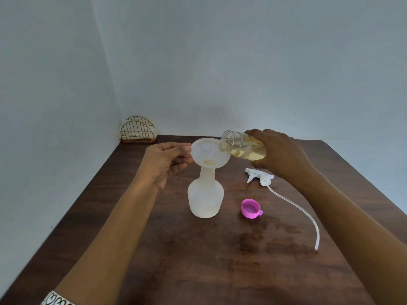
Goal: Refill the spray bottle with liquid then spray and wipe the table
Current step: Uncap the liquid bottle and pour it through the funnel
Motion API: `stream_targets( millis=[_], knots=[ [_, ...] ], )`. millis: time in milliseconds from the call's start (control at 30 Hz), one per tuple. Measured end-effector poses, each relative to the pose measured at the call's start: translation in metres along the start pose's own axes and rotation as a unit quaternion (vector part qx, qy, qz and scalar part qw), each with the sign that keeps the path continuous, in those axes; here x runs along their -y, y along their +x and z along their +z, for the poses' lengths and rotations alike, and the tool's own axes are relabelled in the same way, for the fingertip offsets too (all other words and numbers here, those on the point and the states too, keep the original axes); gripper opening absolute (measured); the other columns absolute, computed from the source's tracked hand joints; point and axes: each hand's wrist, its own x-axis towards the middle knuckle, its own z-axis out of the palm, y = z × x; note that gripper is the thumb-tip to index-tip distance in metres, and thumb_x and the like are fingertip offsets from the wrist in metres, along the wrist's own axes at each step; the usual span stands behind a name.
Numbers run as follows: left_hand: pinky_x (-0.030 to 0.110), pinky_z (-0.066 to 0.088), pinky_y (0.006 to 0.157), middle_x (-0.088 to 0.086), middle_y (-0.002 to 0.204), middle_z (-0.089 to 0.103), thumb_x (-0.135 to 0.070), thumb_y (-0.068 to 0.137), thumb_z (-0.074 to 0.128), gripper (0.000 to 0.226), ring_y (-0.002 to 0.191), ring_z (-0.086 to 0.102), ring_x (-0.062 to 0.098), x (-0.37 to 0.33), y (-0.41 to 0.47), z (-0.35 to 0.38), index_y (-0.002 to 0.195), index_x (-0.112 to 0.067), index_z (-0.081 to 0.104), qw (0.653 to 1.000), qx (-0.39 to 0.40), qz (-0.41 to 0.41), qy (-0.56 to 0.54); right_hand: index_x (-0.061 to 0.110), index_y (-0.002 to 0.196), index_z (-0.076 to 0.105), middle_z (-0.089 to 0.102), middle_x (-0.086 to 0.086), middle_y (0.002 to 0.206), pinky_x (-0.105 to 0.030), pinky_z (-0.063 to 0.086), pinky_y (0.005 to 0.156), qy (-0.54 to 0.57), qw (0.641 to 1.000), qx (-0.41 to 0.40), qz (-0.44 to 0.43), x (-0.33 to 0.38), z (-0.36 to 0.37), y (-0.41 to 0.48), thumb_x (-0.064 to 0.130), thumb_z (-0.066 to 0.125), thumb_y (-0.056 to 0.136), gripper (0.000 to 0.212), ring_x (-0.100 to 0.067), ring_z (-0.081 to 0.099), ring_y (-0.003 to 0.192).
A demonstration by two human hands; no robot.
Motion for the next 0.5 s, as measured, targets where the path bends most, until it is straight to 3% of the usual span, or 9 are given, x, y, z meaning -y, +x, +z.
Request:
stream_targets(
  millis=[500],
  knots=[
    [0.015,0.052,0.048,0.001,0.06,0.071,-0.004,0.083,0.068,0.005,0.053,0.067,0.006,0.0015,0.0006,-0.0009,0.085,-0.008,0.071,1.0,-0.004,0.0,-0.003,0.032,0.135,0.045,0.06,0.001,0.113,-0.033,0.044,0.075,-0.007,1.0,0.008,-0.01,0.0029,-0.006,0.0024,0.023,0.073,0.074,0.069,-0.023,0.055,0.104]
  ],
)
